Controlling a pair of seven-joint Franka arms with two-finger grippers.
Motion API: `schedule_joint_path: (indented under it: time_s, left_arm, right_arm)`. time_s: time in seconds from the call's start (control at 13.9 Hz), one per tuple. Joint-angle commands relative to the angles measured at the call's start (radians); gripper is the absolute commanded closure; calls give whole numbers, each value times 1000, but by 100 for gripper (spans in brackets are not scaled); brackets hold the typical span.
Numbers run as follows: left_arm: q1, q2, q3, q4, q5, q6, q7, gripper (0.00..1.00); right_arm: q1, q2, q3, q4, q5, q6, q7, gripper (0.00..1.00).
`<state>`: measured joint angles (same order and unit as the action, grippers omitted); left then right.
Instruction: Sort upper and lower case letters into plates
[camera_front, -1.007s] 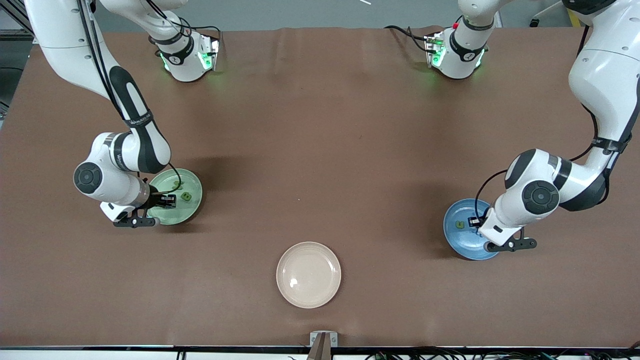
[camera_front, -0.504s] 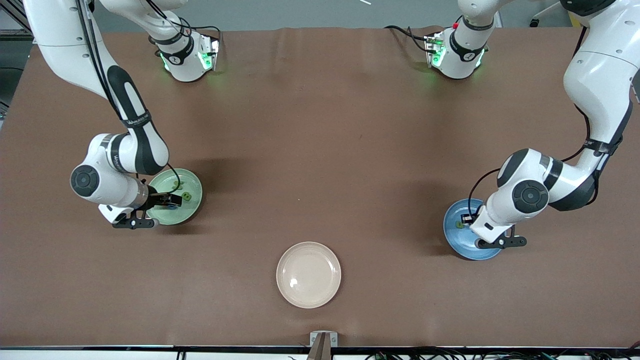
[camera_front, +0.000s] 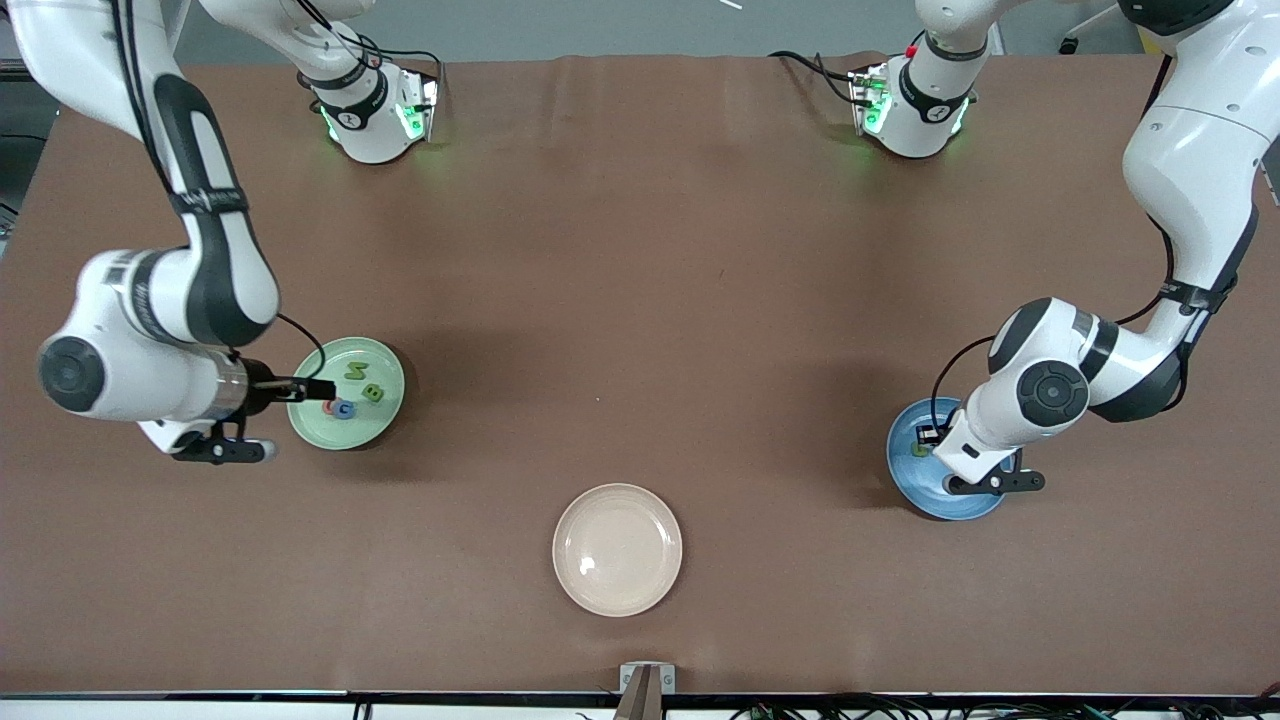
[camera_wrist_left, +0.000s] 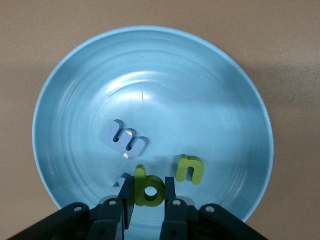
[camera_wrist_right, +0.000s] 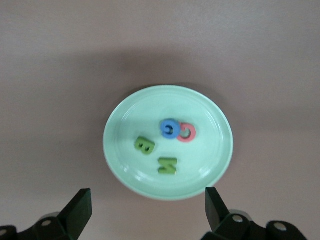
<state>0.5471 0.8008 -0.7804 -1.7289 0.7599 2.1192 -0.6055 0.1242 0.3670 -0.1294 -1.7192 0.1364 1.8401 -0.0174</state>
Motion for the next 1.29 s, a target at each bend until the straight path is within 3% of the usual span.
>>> schedule_joint_path:
  time_s: [0.0,0.29,0.5,0.79,0.86,1.22]
  left_arm:
    - [2,5,-3,3,-13,5,1,79]
    - [-1,3,-3,6,-13,5,-3,65]
    - [-1,3,-3,9,-13,5,-5,37]
    - [-3,-6,-5,18,-13,5,7,23]
    - [-1,-9,-8,32,-13,4,10,2]
    - [16,-49,-49,80,-14,-45,68,0]
  right_arm:
    - [-14,-117,1,-8,-9,-70,11,0]
    - [-37,-195,-1,0,-23,-119,48,0]
    - [-37,-184,2,134,-87,-258,50,0]
    - [-57,-172,4,248,-81,-314,44,0]
    - [-58,-157,4,256,-78,-315,48,0]
    - [-70,-151,2,339,-78,-358,53,0]
